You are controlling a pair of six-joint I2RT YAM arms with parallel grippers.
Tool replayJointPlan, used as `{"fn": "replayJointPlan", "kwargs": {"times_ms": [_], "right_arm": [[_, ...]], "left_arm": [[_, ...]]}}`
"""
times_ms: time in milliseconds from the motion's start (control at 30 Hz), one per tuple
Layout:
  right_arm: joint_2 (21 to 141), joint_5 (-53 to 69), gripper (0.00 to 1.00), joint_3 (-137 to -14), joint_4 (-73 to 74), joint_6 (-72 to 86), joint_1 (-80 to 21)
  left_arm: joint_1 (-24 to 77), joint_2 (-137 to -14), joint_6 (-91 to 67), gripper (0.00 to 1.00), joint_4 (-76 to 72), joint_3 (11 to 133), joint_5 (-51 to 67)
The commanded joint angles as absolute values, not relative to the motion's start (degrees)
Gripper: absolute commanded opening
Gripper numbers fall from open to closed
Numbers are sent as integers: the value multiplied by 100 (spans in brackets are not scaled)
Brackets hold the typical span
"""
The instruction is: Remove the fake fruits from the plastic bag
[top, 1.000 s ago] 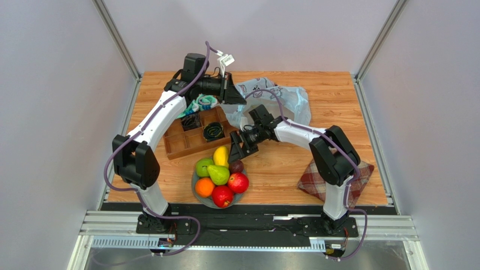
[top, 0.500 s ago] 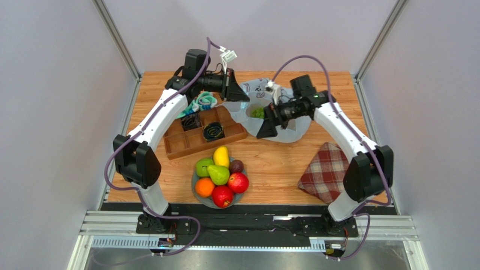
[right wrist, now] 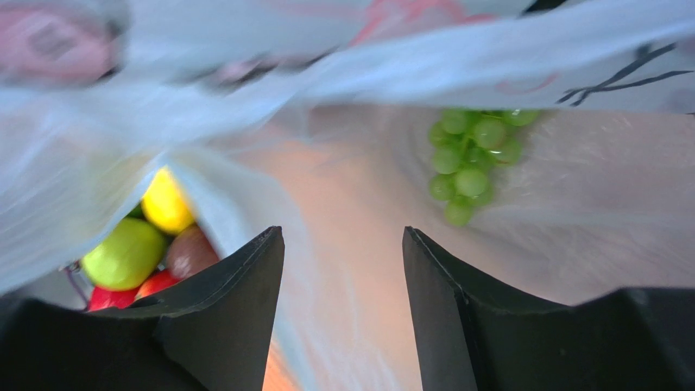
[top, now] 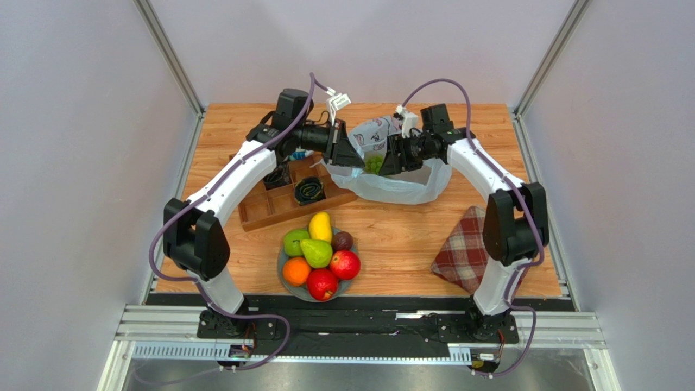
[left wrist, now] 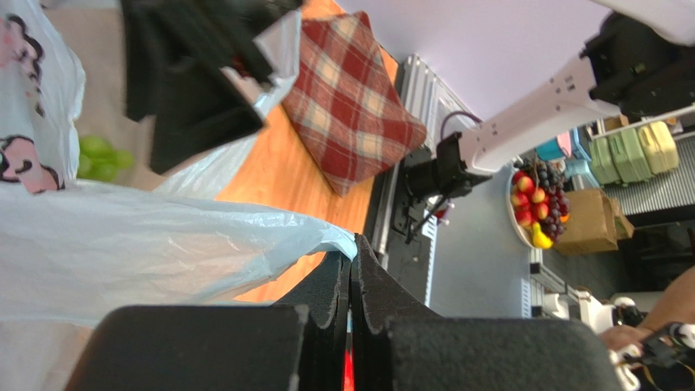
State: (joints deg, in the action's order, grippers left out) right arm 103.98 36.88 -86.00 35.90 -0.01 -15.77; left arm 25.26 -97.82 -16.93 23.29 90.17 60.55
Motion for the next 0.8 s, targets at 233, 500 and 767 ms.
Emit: {"fn": "replayJointPlan", "kwargs": {"times_ms": [233, 500, 767], "right_arm": [[11504, 2206, 100, -9429, 3085, 941, -1898], [12778, 1811, 100, -10537, 3199, 564, -2109], [13158, 1020, 59, -10644, 3103, -148, -2268]], "left_arm": [[2760, -8816, -1960, 0, 2074, 7893, 6381], [2777, -8903, -1899, 0, 2065, 7761, 6355], [2786, -8789, -1740, 0, 2153, 7761, 6196]]}}
